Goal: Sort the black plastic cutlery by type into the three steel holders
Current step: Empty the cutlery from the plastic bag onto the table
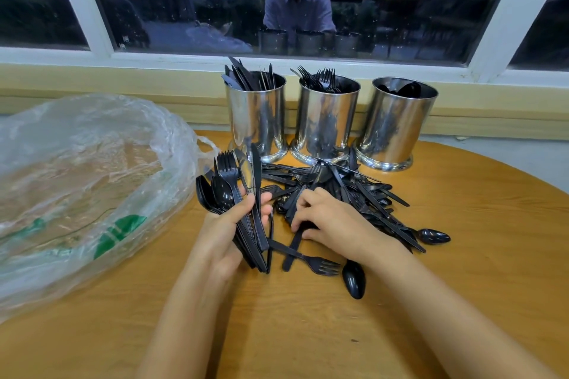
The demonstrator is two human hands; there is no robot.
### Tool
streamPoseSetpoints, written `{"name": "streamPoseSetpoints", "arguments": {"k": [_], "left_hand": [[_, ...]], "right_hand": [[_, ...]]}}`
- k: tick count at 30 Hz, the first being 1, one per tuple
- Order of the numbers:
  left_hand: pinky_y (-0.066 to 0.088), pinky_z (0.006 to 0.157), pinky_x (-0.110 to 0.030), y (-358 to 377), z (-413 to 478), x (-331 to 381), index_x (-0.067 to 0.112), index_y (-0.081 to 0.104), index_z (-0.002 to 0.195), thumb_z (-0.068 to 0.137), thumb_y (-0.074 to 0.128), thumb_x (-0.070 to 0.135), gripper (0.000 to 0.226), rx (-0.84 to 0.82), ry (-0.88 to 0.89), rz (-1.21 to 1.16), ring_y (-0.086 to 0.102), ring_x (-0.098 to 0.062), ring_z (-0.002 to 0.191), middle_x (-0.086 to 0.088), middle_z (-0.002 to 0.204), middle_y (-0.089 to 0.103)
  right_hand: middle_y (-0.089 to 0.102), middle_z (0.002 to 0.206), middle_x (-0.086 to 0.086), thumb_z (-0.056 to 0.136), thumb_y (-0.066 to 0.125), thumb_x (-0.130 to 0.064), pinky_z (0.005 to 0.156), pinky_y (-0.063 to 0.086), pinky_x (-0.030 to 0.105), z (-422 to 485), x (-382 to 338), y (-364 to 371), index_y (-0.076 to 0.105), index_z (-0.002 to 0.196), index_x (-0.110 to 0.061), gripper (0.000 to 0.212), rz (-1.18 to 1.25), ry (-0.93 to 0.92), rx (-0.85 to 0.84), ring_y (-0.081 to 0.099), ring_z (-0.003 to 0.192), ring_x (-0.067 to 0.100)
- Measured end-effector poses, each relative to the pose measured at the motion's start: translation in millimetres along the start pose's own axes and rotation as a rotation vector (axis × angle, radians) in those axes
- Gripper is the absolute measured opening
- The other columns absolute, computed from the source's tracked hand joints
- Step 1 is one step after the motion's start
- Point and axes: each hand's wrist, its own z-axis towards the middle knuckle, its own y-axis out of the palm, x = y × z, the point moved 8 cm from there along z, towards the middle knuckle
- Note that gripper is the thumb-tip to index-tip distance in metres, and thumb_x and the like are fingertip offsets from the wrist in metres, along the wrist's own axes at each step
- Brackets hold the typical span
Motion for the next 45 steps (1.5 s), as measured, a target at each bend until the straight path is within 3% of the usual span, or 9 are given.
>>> {"name": "streamPoseSetpoints", "arguments": {"k": [5,11,18,22,26,31,38,42,45], "left_hand": [[0.058,0.059,-0.024,-1.5,1.3,-0.6,0.004,0.064,0.117,0.095,0.056,0.005,0.023,0.008,-0.010,-0.040,0.072,-0.015,0.071,-0.013,0.099,0.075],[0.058,0.059,-0.024,-3.4,0.6,-2.2,0.001,0.063,0.120,0.095,0.056,0.004,0.026,0.021,-0.021,-0.065,0.072,-0.014,0.070,-0.014,0.097,0.075],[0.059,0.062,-0.023,-1.3,1.1,-4.8,-0.002,0.066,0.113,0.095,0.057,0.006,0.022,0.019,-0.046,-0.045,0.074,-0.014,0.076,-0.010,0.095,0.076],[0.061,0.075,-0.029,6.7,-0.9,-6.2,0.000,0.062,0.118,0.096,0.055,0.005,0.023,-0.027,-0.051,-0.091,0.073,-0.023,0.094,-0.013,0.106,0.074],[0.061,0.069,-0.028,10.5,-1.7,-5.0,0.004,0.059,0.123,0.093,0.058,0.005,0.030,-0.044,-0.026,-0.111,0.073,-0.025,0.097,-0.016,0.113,0.071],[0.058,0.060,-0.024,-3.9,-0.3,2.0,0.008,0.067,0.111,0.094,0.061,0.012,0.018,0.106,0.049,-0.045,0.071,-0.014,0.073,-0.007,0.081,0.074],[0.055,0.074,-0.028,-11.2,0.2,6.5,0.012,0.066,0.099,0.093,0.064,0.015,0.006,0.189,0.130,0.141,0.070,-0.014,0.075,-0.003,0.073,0.074],[0.056,0.069,-0.029,-8.9,0.6,5.7,0.016,0.065,0.092,0.094,0.064,0.018,0.003,0.208,0.159,0.270,0.071,-0.014,0.077,-0.001,0.072,0.074],[0.055,0.075,-0.036,-3.6,-0.5,6.8,0.016,0.066,0.091,0.095,0.063,0.018,0.006,0.179,0.171,0.370,0.070,-0.017,0.080,0.000,0.072,0.074]], "right_hand": [[0.050,0.108,-0.014,0.090,0.065,-0.019,0.085,0.047,0.029,-1.2,12.3,-21.6,0.066,0.101,-0.021,0.011,0.053,0.014,0.204,0.043,0.101,0.004],[0.057,0.095,-0.009,0.090,0.065,-0.010,0.077,0.049,0.020,-7.6,40.5,-51.4,0.065,0.098,-0.014,0.009,0.264,0.097,0.577,0.055,0.082,0.002],[0.073,0.076,0.000,0.092,0.063,-0.008,0.077,0.058,0.024,-27.4,67.3,-60.1,0.063,0.096,-0.005,0.005,1.135,0.376,0.893,0.073,0.082,0.014],[0.074,0.089,0.012,0.090,0.063,-0.003,0.078,0.058,0.026,-29.7,46.7,-34.5,0.063,0.100,0.002,0.012,1.534,0.382,0.771,0.073,0.090,0.025],[0.068,0.101,0.029,0.088,0.064,-0.001,0.077,0.058,0.026,-27.8,22.7,-9.7,0.060,0.107,0.012,0.024,1.660,0.368,0.637,0.072,0.092,0.030],[0.071,0.096,0.019,0.086,0.069,-0.013,0.081,0.057,0.033,-28.0,2.8,-0.4,0.068,0.103,0.000,0.022,1.545,0.310,0.377,0.070,0.088,0.029],[0.073,0.106,0.008,0.087,0.059,-0.056,0.090,0.055,0.036,-32.2,11.9,-17.1,0.070,0.111,-0.012,0.051,1.308,0.369,0.178,0.067,0.102,0.026],[0.073,0.105,0.006,0.081,0.047,-0.064,0.086,0.055,0.031,-36.4,10.0,-21.1,0.068,0.116,-0.014,0.064,1.255,0.369,0.063,0.067,0.091,0.018],[0.074,0.100,0.006,0.092,0.045,-0.057,0.083,0.056,0.029,-37.5,10.4,-20.4,0.071,0.109,-0.014,0.053,1.230,0.403,0.030,0.066,0.082,0.015]]}}
